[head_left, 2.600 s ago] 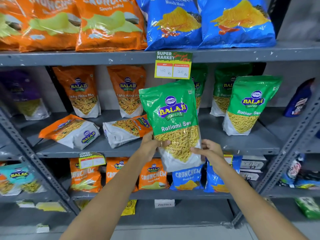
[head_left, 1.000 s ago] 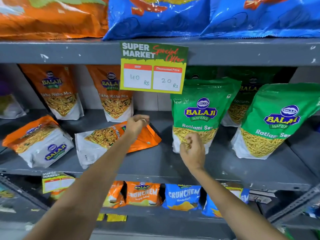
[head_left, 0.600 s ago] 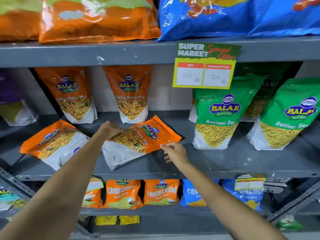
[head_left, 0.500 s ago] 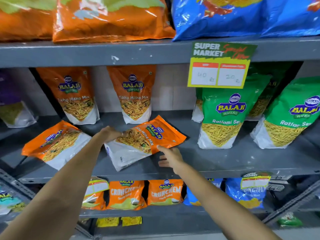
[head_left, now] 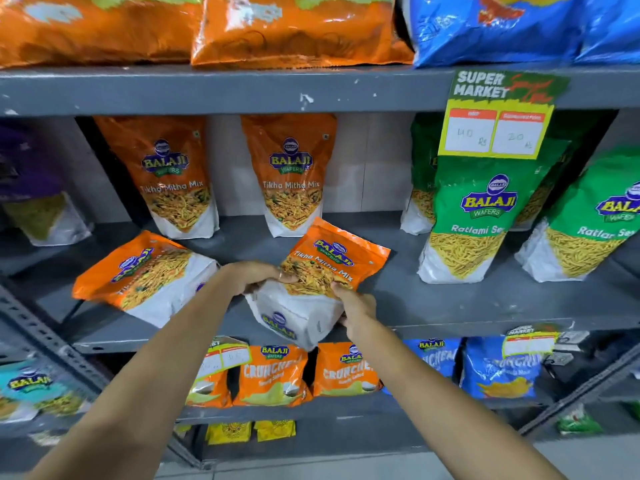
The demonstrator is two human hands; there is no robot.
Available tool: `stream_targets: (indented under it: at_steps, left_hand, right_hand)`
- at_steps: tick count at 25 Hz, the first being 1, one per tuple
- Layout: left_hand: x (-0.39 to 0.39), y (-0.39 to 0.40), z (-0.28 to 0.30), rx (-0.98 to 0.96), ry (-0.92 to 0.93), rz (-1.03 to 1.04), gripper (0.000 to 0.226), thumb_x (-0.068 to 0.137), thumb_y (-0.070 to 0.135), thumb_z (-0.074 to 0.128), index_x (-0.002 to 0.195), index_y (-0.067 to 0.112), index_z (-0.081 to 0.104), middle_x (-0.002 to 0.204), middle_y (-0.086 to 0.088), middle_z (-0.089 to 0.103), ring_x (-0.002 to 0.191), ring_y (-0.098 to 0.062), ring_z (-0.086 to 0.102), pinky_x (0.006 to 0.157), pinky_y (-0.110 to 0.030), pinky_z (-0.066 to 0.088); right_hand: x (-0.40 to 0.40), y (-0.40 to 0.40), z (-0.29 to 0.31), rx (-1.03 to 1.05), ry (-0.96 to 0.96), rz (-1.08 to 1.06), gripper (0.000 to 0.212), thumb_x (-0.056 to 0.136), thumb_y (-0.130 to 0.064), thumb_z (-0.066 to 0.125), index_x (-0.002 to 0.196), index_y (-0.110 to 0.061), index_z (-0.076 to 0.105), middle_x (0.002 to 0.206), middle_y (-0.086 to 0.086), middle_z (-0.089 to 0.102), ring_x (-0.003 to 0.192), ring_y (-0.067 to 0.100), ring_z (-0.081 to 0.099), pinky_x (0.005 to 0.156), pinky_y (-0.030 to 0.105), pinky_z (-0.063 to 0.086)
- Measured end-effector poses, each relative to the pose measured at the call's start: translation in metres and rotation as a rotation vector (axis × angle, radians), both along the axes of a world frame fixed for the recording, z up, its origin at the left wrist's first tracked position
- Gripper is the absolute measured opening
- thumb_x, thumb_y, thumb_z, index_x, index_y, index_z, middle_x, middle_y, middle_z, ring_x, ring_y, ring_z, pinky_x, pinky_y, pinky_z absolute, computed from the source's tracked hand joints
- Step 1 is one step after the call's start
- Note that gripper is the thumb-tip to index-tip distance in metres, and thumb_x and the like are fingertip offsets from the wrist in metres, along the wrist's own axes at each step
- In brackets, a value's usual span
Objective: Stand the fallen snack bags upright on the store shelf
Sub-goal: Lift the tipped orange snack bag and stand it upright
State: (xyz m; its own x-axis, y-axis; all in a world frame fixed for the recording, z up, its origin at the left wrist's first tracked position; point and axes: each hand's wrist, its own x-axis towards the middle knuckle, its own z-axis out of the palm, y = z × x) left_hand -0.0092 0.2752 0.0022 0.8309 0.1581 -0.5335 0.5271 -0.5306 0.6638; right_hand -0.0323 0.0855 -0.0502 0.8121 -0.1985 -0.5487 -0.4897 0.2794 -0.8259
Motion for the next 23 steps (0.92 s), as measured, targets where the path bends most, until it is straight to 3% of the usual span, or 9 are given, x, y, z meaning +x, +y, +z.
stream_targets:
  at_steps: [2,4,6,9,12,16,20,23]
  left_hand:
    - [-0.011,-0.011,0.000,-0.091,0.026,-0.050,0.044,0.071,0.025,0.078,0.048,0.018,0.042,0.036,0.003,0.042,0.034,-0.011,0.036,0.035,-0.020,0.030]
    - [-0.027,-0.024,-0.001,-0.127,-0.018,-0.092,0.038,0.070,0.020,0.079,0.051,0.014,0.046,0.037,0.003,0.048,0.036,-0.010,0.043,0.037,-0.016,0.036]
    - [-0.043,-0.034,0.002,-0.185,-0.066,-0.100,0.019,0.070,0.012,0.078,0.074,0.004,0.061,0.062,-0.004,0.063,0.053,-0.013,0.057,0.048,-0.018,0.050]
    - [-0.061,-0.047,0.010,-0.249,-0.137,-0.131,0.041,0.071,0.000,0.074,0.110,-0.002,0.063,0.098,-0.011,0.069,0.080,-0.021,0.067,0.062,-0.021,0.058]
    - [-0.075,-0.058,0.024,-0.250,-0.252,-0.148,0.038,0.071,0.000,0.074,0.108,0.004,0.064,0.108,-0.010,0.068,0.098,-0.024,0.065,0.071,-0.024,0.057]
    - [-0.078,-0.055,0.041,-0.238,-0.331,-0.130,0.040,0.070,0.005,0.077,0.108,0.003,0.065,0.105,-0.009,0.069,0.093,-0.020,0.065,0.063,-0.016,0.057]
    - [-0.071,-0.046,0.043,-0.242,-0.336,-0.110,0.032,0.067,0.007,0.080,0.097,0.011,0.067,0.098,-0.003,0.070,0.083,-0.010,0.066,0.061,-0.014,0.056]
    - [-0.058,-0.039,0.027,-0.198,-0.338,-0.062,0.032,0.067,0.004,0.079,0.096,0.007,0.068,0.102,-0.008,0.070,0.087,-0.015,0.065,0.067,-0.021,0.057]
  right_hand:
    - [-0.007,-0.009,0.005,-0.091,-0.059,-0.037,0.021,0.072,-0.021,0.077,0.067,-0.010,0.059,0.088,0.013,0.065,0.082,0.030,0.059,0.078,0.036,0.048]
    - [-0.014,-0.019,0.011,-0.141,-0.163,-0.040,0.017,0.074,-0.018,0.074,0.064,-0.014,0.061,0.079,0.009,0.065,0.078,0.026,0.058,0.072,0.032,0.043]
    - [-0.023,-0.031,0.019,-0.165,-0.311,0.000,0.005,0.076,-0.013,0.071,0.076,-0.015,0.066,0.079,0.007,0.067,0.082,0.026,0.061,0.075,0.034,0.046]
    - [-0.034,-0.047,0.033,-0.183,-0.517,0.081,0.016,0.077,-0.004,0.066,0.087,-0.016,0.065,0.091,0.010,0.070,0.090,0.025,0.065,0.080,0.039,0.051]
    - [-0.038,-0.059,0.048,-0.171,-0.659,0.104,0.024,0.077,0.001,0.065,0.098,-0.011,0.063,0.095,0.009,0.068,0.088,0.019,0.064,0.077,0.033,0.053]
    - [-0.036,-0.063,0.060,-0.103,-0.716,0.119,0.023,0.078,0.000,0.065,0.095,-0.015,0.062,0.091,0.001,0.068,0.084,0.009,0.064,0.065,0.020,0.050]
    - [-0.028,-0.054,0.057,-0.117,-0.698,0.127,0.021,0.078,-0.003,0.066,0.092,-0.018,0.061,0.092,0.003,0.068,0.087,0.011,0.064,0.066,0.023,0.048]
    - [-0.014,-0.044,0.046,-0.150,-0.651,0.157,0.020,0.078,-0.004,0.066,0.092,-0.017,0.061,0.096,0.007,0.068,0.093,0.018,0.064,0.070,0.028,0.051]
